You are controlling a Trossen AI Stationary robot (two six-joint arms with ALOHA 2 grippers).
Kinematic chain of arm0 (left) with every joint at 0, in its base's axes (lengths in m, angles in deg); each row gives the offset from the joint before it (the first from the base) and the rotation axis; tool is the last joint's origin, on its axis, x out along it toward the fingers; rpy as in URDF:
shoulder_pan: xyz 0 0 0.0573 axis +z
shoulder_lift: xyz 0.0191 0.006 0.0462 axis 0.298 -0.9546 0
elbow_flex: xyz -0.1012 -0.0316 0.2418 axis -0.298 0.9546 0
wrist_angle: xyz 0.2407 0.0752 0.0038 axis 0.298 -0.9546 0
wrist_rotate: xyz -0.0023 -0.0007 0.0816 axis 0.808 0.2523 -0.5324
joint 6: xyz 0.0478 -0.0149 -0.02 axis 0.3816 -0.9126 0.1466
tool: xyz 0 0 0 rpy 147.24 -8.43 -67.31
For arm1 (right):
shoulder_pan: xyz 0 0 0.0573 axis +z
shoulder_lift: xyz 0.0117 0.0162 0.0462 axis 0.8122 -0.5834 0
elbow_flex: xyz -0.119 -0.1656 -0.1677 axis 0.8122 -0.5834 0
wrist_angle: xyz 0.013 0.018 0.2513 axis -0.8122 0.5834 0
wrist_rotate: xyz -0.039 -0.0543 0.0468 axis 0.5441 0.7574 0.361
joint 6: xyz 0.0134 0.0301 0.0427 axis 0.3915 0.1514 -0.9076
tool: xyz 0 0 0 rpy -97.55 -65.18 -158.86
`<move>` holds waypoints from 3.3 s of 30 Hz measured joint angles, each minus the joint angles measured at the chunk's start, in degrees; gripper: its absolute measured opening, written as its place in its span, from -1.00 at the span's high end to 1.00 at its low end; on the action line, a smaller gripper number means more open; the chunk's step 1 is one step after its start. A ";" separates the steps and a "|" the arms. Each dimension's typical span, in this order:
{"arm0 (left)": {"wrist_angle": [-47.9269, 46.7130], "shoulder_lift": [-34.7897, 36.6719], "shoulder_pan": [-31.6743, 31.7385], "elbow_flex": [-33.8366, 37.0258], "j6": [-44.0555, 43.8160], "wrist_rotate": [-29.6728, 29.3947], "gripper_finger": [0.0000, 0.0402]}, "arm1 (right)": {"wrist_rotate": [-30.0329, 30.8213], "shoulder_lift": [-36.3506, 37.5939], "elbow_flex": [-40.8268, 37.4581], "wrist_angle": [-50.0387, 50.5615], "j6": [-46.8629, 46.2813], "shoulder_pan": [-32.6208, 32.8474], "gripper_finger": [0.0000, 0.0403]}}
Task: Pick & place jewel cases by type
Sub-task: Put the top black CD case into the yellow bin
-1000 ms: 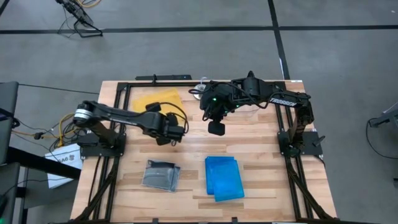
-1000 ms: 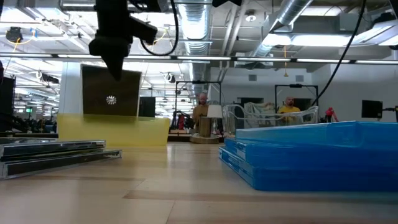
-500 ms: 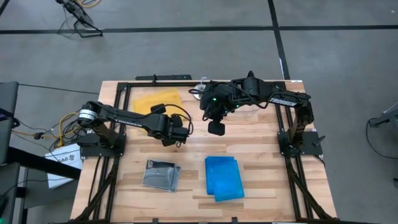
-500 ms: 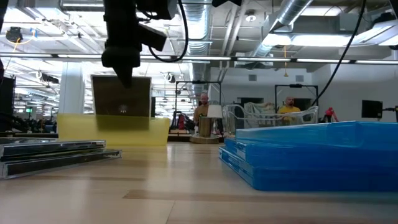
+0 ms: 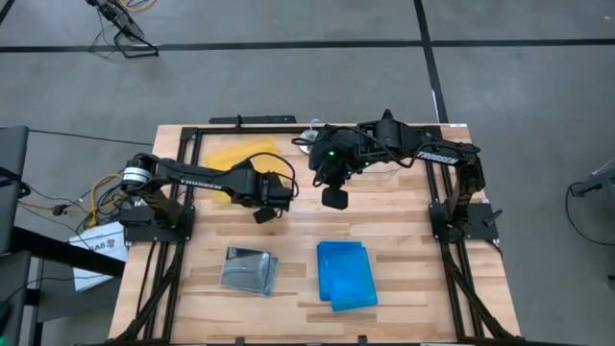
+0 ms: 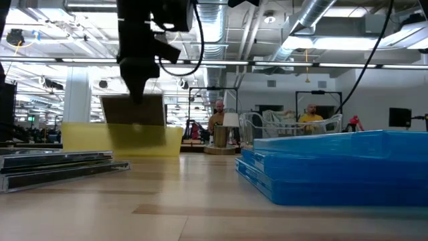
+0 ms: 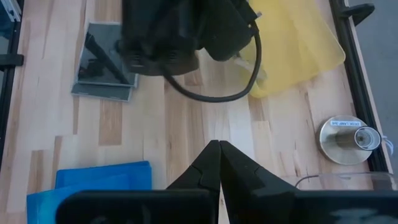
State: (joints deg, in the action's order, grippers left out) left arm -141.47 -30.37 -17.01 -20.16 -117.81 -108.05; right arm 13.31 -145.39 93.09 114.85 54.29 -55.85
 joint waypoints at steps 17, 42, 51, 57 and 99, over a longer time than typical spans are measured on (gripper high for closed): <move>1.69 4.14 3.10 2.68 -3.06 5.31 0.04 | 0.00 0.00 0.00 0.86 2.55 0.00 1.00; 4.28 42.16 -11.73 3.42 -39.51 11.69 0.03 | -0.63 -0.02 -21.46 -16.86 -6.30 12.13 1.00; 11.59 45.99 -20.53 20.86 -57.84 12.78 0.03 | -4.81 -0.58 -25.27 -25.43 -9.68 12.05 1.00; 19.51 54.49 -24.17 32.61 -65.96 12.55 0.03 | -4.41 -1.18 -26.35 -31.16 -11.51 13.05 1.00; 37.33 48.35 -49.13 52.93 -89.20 12.71 0.03 | -6.09 -26.58 -17.11 -50.76 -26.12 15.50 1.00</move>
State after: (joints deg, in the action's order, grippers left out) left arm -104.13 17.97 -66.14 32.77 -207.01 -95.34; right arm 7.22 -171.96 75.97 64.09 28.17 -40.35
